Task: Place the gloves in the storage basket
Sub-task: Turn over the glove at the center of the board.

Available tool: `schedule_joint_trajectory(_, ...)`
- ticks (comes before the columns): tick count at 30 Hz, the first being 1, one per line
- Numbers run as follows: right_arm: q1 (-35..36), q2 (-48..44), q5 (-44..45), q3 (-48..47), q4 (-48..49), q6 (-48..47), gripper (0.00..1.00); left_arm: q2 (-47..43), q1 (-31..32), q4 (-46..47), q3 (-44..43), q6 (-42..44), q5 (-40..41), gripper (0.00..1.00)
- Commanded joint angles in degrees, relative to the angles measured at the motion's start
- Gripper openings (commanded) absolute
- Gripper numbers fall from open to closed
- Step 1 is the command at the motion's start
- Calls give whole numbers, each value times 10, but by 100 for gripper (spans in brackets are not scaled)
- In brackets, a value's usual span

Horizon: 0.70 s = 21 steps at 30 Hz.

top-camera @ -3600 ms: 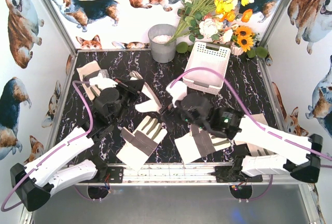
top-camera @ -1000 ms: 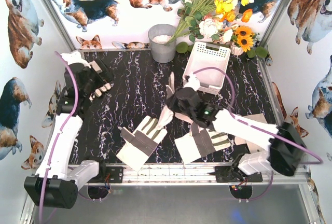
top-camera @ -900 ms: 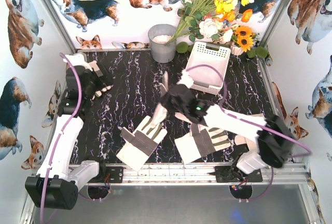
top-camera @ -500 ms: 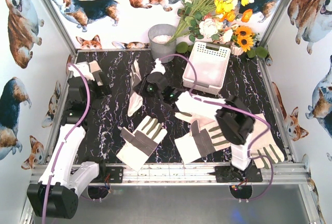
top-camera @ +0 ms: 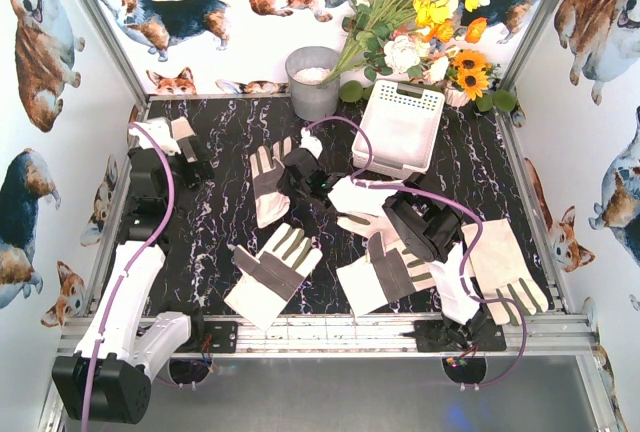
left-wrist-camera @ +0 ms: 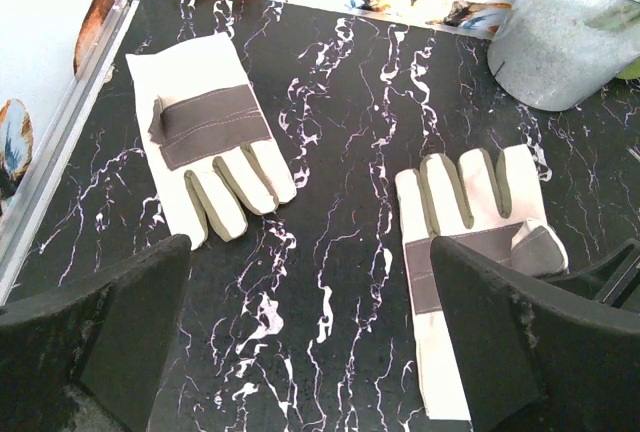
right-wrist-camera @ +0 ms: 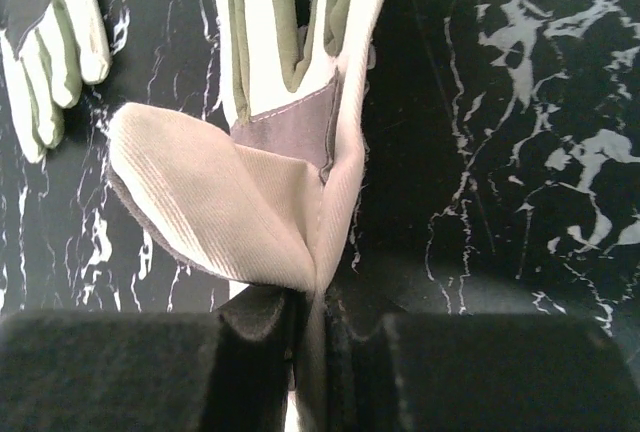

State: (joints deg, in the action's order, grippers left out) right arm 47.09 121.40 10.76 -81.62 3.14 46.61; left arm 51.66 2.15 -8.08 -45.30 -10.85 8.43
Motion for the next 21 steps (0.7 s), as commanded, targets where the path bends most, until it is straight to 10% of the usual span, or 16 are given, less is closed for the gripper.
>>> schedule_joint_trajectory(1,1,-9,67,9,17,26,0,1,-7,18,7,5,2,100)
schedule_joint_trajectory(9,4,7,90,6,11,31,1,6,-7,20,7,8,5,100)
schedule_joint_trajectory(21,-1,-19,110,23,-16,-2,45,10,-7,21,6,10,2,100)
